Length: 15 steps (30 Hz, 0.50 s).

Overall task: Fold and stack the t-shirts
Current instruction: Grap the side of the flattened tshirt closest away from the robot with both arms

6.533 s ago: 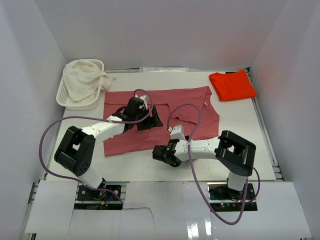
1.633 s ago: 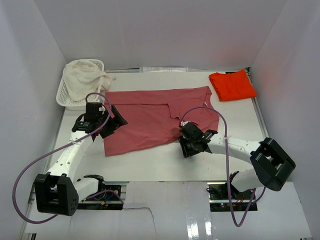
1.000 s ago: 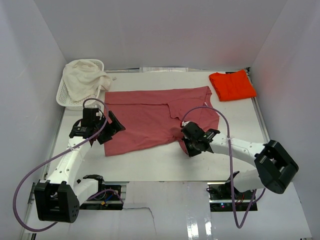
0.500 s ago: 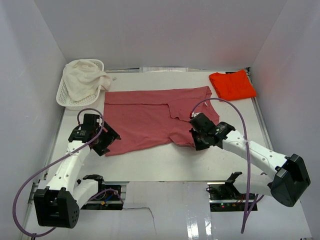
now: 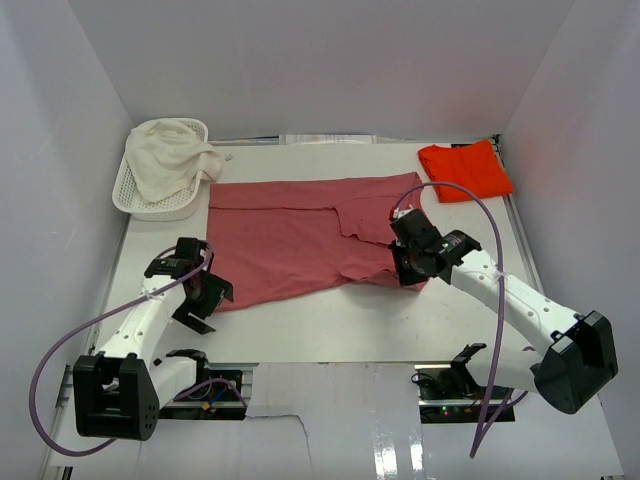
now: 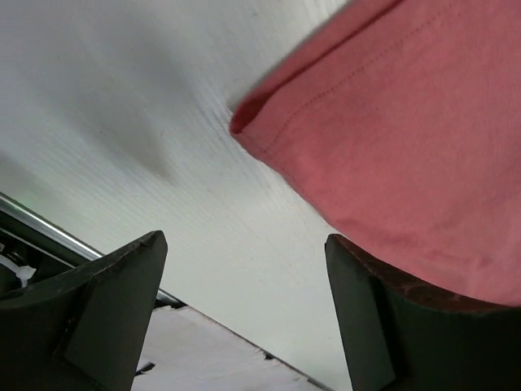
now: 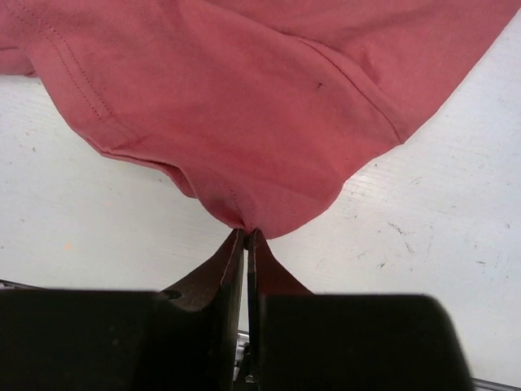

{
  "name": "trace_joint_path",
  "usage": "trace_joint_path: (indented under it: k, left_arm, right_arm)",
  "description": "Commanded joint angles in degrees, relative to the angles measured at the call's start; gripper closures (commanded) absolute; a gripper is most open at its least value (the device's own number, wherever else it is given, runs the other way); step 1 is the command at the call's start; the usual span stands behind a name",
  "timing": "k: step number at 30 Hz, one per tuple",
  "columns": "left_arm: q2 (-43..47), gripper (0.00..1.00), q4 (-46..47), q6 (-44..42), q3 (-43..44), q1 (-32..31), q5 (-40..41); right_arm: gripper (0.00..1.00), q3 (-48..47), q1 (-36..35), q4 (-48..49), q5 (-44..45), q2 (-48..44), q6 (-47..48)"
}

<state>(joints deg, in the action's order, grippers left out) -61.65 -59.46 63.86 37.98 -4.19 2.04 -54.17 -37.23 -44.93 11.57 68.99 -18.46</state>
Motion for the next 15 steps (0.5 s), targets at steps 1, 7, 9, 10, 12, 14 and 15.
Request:
trace_joint_path:
  k: [1, 7, 9, 10, 12, 14, 15]
  left_arm:
    - [3.3, 0.12, -2.7, 10.1, -1.4, 0.3, 5.4]
    - [5.6, 0.26, -2.4, 18.2, -2.0, 0.4, 10.2]
    - [5.5, 0.35, -2.1, 19.9, -1.9, 0.4, 10.8]
    - [5.2, 0.41, -2.1, 20.6, -1.9, 0.4, 11.0]
    - [4.4, 0.42, -1.2, 21.6, -1.9, 0.4, 11.3]
    - [3.6, 0.42, -0.2, 21.5, -2.0, 0.4, 11.2]
    - [2.4, 0.42, 0.0, 21.7, -2.2, 0.4, 11.1]
  right_arm:
    - [0.92, -3.0, 1.3, -0.6, -1.2, 0.4, 2.9]
    - [0.92, -3.7, 2.6, -0.1, -3.7, 1.7, 4.9]
    - [0.92, -3.7, 2.8, 0.1, -4.4, 1.9, 5.1]
    - [0.92, -3.7, 2.8, 0.2, -4.6, 1.9, 5.1]
    - [0.92, -3.6, 2.8, 0.3, -5.1, 2.0, 5.3]
    - [0.92, -3.2, 2.8, 0.5, -5.3, 1.9, 5.3]
    - [0.92, -3.2, 2.9, 0.5, -5.4, 1.8, 5.3]
